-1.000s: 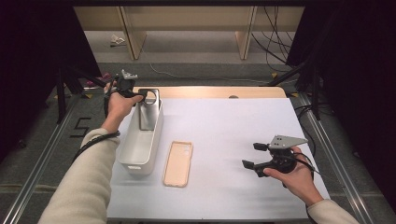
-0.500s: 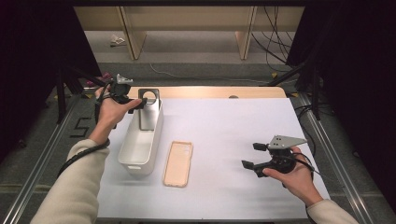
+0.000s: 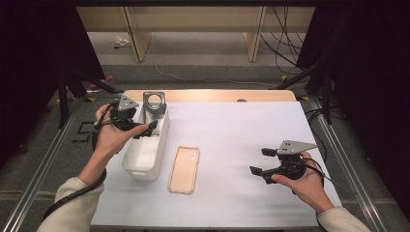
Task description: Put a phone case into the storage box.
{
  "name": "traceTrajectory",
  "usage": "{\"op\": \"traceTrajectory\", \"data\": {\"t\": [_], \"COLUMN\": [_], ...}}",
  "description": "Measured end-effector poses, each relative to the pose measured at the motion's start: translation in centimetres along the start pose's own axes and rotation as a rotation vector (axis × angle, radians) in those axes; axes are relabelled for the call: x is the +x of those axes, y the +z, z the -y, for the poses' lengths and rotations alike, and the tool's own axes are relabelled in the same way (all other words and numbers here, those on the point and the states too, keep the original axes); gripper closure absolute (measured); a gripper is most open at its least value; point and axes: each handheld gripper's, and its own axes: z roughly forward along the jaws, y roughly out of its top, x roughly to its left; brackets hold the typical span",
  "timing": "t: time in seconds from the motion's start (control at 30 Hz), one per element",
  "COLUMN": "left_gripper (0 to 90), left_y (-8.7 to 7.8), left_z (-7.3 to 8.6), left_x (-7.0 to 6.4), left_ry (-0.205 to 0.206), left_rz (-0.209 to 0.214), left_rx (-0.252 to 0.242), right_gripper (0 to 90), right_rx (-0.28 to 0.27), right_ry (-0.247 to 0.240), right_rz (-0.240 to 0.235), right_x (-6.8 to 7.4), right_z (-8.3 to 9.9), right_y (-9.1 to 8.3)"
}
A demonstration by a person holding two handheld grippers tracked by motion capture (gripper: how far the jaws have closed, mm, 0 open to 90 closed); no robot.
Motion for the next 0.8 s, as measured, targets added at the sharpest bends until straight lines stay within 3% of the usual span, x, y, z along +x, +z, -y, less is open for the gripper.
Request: {"op": "traceTrajectory", "data": {"t": [0.17, 0.37, 0.47, 0.63, 0.8], "left_gripper": [2.3, 1.3, 0.0, 0.0, 0.0], "left_y": [-0.7, -1.2, -1.2, -1.5, -2.0], "left_z": [1.6, 2.6, 3.2, 4.3, 5.4], "left_x": [-2.5, -6.0, -7.6, -9.0, -10.0], "left_ry": [0.015, 0.053, 0.077, 0.068, 0.079], "left_rz": [0.003, 0.037, 0.054, 0.085, 0.091], "left_rx": [-0.021, -0.058, -0.037, -0.028, -0.045], "right_gripper": [16.6, 16.6, 16.6, 16.6, 16.6], "right_rx": [0.001, 0.004, 0.006, 0.002, 0.004], "right_ry": [-0.001, -0.001, -0.001, -0.003, -0.002], "right_rz": [-0.001, -0.002, -0.003, -0.004, -0.007], "right_x": [0.0, 0.1, 0.1, 0.1, 0.1], "right_z": [0.0, 0.0, 0.0, 0.0, 0.0], "right_y": [0.0, 0.0, 0.0, 0.0, 0.1]}}
